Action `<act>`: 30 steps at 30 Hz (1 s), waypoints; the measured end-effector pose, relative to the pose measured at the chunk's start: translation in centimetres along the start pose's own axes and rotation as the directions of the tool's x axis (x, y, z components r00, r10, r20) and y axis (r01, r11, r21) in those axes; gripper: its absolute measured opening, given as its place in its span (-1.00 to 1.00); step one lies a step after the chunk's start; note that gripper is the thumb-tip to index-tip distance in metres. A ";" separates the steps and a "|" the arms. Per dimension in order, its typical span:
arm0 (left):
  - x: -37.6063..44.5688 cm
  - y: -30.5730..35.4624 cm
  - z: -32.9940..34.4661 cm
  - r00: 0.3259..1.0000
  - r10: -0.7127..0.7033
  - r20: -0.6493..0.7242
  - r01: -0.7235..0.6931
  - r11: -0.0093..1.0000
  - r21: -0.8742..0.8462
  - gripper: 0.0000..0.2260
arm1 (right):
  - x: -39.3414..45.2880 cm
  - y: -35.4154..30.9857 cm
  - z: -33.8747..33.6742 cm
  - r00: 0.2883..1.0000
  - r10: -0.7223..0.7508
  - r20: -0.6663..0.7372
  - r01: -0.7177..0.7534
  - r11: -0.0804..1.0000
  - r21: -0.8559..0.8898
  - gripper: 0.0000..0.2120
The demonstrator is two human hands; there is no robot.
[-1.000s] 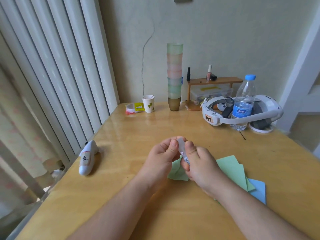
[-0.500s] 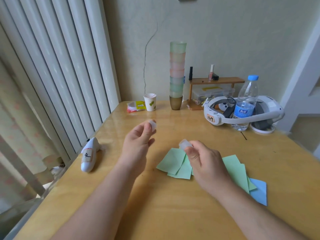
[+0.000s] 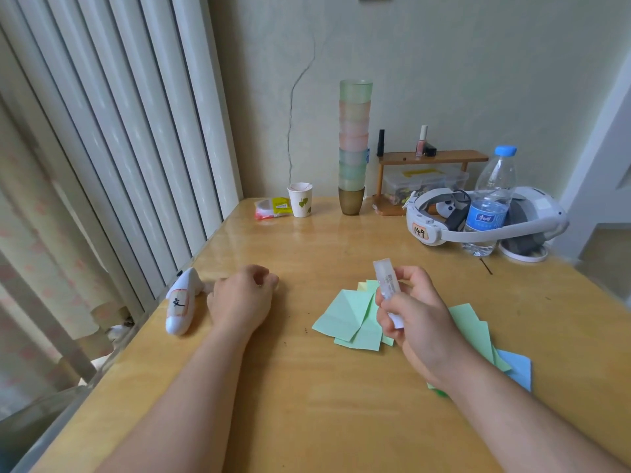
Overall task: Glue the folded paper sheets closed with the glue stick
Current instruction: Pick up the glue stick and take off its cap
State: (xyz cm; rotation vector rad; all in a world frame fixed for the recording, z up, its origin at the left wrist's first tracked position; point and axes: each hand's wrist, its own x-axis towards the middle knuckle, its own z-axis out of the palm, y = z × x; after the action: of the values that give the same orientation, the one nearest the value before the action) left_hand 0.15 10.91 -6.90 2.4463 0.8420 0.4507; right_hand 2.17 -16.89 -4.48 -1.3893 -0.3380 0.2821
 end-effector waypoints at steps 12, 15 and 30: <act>-8.9 9.8 -0.7 0.903 0.357 0.240 0.009 0.541 -0.841 -0.73 | 0.1 0.7 0.7 0.992 -0.084 0.095 0.083 0.996 0.009 -0.64; -8.9 10.0 -0.2 0.877 0.384 0.290 0.083 0.474 -0.877 -0.73 | 0.0 0.6 0.7 0.993 -0.097 0.069 0.100 0.994 -0.037 -0.60; -8.1 8.8 -0.1 0.894 0.352 0.277 0.206 0.226 -0.952 -0.75 | 0.3 -0.2 0.5 0.999 0.034 0.043 -0.042 0.980 0.194 -0.44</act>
State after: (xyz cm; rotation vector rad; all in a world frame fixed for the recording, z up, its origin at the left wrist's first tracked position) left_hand -1.78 -0.26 -3.01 1.2169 0.0610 0.2704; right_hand 2.22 -16.42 -4.15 -1.1996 -0.3078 0.3649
